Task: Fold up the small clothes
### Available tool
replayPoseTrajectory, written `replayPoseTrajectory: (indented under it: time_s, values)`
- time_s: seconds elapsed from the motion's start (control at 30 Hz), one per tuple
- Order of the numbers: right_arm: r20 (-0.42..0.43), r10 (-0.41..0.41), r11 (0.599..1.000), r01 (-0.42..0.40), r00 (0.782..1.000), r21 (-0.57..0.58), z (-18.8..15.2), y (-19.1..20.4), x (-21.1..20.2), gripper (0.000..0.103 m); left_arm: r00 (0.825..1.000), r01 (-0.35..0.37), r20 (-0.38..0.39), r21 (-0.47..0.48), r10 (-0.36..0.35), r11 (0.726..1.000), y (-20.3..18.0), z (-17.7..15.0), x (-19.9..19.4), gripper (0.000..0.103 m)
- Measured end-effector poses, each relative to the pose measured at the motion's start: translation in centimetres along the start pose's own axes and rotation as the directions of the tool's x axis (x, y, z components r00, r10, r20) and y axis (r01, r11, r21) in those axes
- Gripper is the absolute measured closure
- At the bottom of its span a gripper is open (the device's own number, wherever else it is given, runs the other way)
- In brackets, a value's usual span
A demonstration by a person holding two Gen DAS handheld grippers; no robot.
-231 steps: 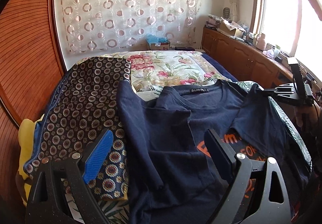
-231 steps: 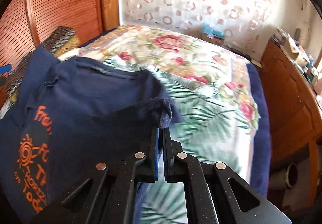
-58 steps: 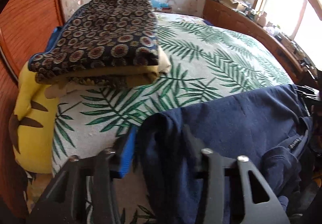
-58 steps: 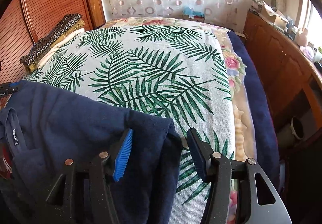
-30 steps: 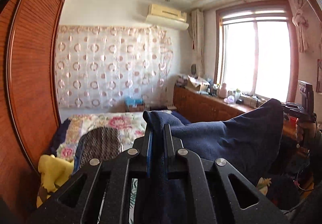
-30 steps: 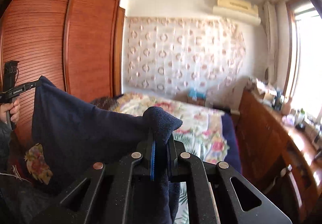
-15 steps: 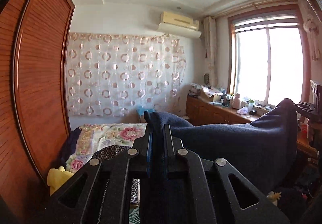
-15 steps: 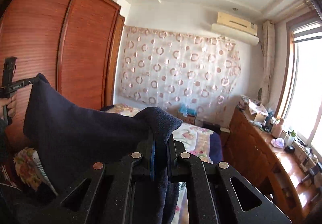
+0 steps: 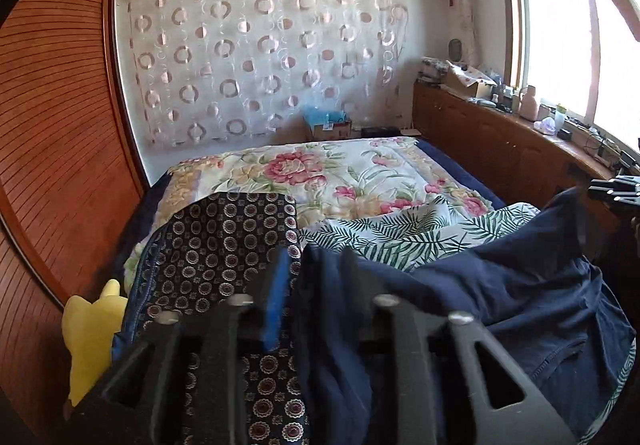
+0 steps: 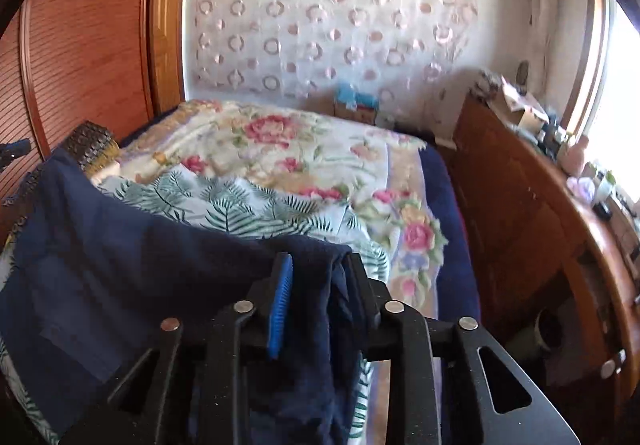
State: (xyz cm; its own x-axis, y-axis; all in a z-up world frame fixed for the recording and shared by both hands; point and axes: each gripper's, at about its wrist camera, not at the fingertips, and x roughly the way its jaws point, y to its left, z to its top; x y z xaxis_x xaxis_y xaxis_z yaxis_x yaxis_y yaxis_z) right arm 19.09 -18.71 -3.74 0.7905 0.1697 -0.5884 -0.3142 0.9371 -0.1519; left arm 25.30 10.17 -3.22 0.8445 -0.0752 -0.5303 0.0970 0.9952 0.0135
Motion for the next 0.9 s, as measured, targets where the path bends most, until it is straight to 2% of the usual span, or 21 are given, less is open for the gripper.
replayPoseTrajectory:
  time_s: [0.03, 0.1, 0.13, 0.17, 0.33, 0.53, 0.73, 0.9]
  values:
    - [-0.009, -0.002, 1.0, 0.002, 1.0, 0.009, 0.1, 0.3, 0.7, 0.063, 1.0, 0.016, -0.003, -0.005, -0.016, 1.0, -0.3, -0.1, -0.5, 0.05]
    - [-0.022, 0.014, 0.999, -0.013, 1.0, 0.038, 0.1, 0.5, 0.5, 0.06, 0.999, 0.03, -0.023, -0.009, -0.031, 0.999, -0.9, -0.8, -1.3, 0.039]
    - [-0.024, 0.023, 0.999, -0.022, 0.999, 0.035, -0.1, 0.7, 0.3, 0.059, 0.999, 0.041, -0.023, -0.009, -0.041, 0.999, -1.1, -1.0, -1.9, 0.029]
    - [-0.024, 0.027, 0.999, -0.026, 0.999, 0.03, -0.1, 0.5, -0.3, 0.059, 0.998, 0.052, -0.02, -0.014, -0.052, 0.999, -1.2, -1.3, -2.6, 0.026]
    - [-0.035, 0.057, 0.996, -0.054, 0.998, 0.07, -2.0, -2.3, -2.9, 0.059, 0.997, 0.062, -0.049, 0.014, -0.061, 0.998, -2.5, -2.9, -4.9, 0.026]
    - [-0.077, 0.11, 0.982, -0.096, 0.991, 0.162, -5.5, -3.6, -2.3, 0.059, 0.988, 0.096, -0.123, 0.001, -0.095, 0.995, -3.6, -6.4, -5.0, 0.026]
    - [-0.133, 0.139, 0.969, -0.107, 0.981, 0.221, -8.3, -4.0, -1.8, 0.059, 0.965, 0.115, -0.236, -0.013, -0.115, 0.993, -4.7, -10.5, -3.4, 0.026]
    - [-0.153, 0.152, 0.96, -0.109, 0.977, 0.259, -7.3, -4.8, -0.3, 0.059, 0.948, 0.127, -0.294, -0.007, -0.123, 0.992, -5.2, -11.9, -2.3, 0.026]
